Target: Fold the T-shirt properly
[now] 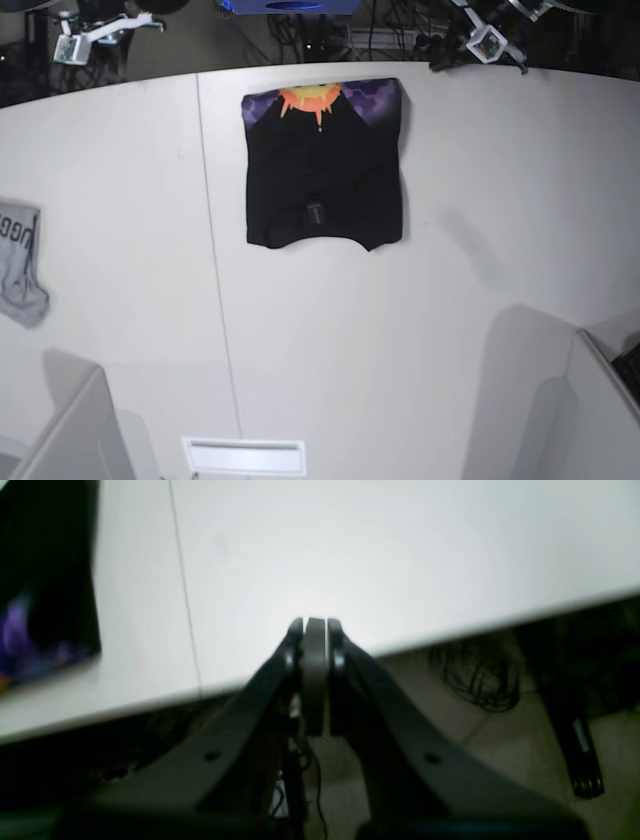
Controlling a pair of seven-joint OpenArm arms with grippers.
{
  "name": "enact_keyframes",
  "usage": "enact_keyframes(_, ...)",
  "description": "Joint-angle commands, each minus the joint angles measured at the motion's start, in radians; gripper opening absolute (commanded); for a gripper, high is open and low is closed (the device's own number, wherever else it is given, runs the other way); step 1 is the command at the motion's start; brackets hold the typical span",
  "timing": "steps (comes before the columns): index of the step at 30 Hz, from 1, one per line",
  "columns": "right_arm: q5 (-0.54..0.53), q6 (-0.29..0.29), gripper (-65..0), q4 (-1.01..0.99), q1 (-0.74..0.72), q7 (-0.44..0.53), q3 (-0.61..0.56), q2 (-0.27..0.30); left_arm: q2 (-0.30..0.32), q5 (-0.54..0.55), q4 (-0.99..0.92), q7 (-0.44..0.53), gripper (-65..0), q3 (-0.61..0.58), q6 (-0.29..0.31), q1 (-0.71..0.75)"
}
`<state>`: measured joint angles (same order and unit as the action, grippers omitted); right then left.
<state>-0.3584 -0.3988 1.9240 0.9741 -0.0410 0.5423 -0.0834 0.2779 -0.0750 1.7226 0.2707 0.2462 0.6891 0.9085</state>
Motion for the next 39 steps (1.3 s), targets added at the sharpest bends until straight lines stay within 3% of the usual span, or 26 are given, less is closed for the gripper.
enact_keyframes(1, -0.006, 0.002, -65.0, 0.013, 0.030, 0.010, 0.005, 0.001, 0.007, 0.013, -0.003, 0.023, -65.0, 0.000, 0.008, 0.037)
enact_keyframes(4, -0.006, 0.002, -65.0, 0.013, 0.061, -0.132, 0.005, 0.001, -0.001, 0.013, -0.052, 0.023, -65.0, -0.018, 0.008, 0.083)
enact_keyframes(9, -0.006, 0.002, -65.0, 0.004, 0.068, -0.497, 0.003, 0.003, -0.007, 0.011, -0.220, 0.025, -65.0, -0.064, 0.008, 0.091)
enact_keyframes(11, -0.004, 0.002, -65.0, -0.027, 0.044, -0.581, -0.020, 0.012, -0.002, 0.007, -0.292, 0.025, -65.0, -0.095, 0.008, 0.085)
enact_keyframes(21, -0.004, 0.004, -65.0, -0.470, -0.120, -0.593, -0.236, 0.181, -0.030, 0.007, -0.637, 0.023, -65.0, -0.215, 0.005, -0.085)
enact_keyframes(25, -0.004, 0.007, -65.0, -0.749, -0.251, -0.509, -0.417, 0.285, -0.064, 0.004, -0.784, 0.026, -65.0, -0.212, 0.002, -0.173)
enact_keyframes(28, -0.004, 0.008, -65.0, -1.010, -0.376, -0.376, -0.600, 0.342, -0.079, 0.004, -0.896, 0.026, -65.0, -0.215, -0.081, -0.249)
enact_keyframes(33, -0.006, 0.008, -65.0, -1.363, -0.538, -0.127, -0.838, 0.350, -0.104, 0.002, -1.041, 0.026, -65.0, -0.215, -0.231, -0.348)
enact_keyframes(39, -0.006, 0.010, -65.0, -1.497, -0.616, 0.051, -1.013, 0.353, -0.133, 0.007, -1.223, 0.026, -65.0, -0.210, -0.276, -0.435)
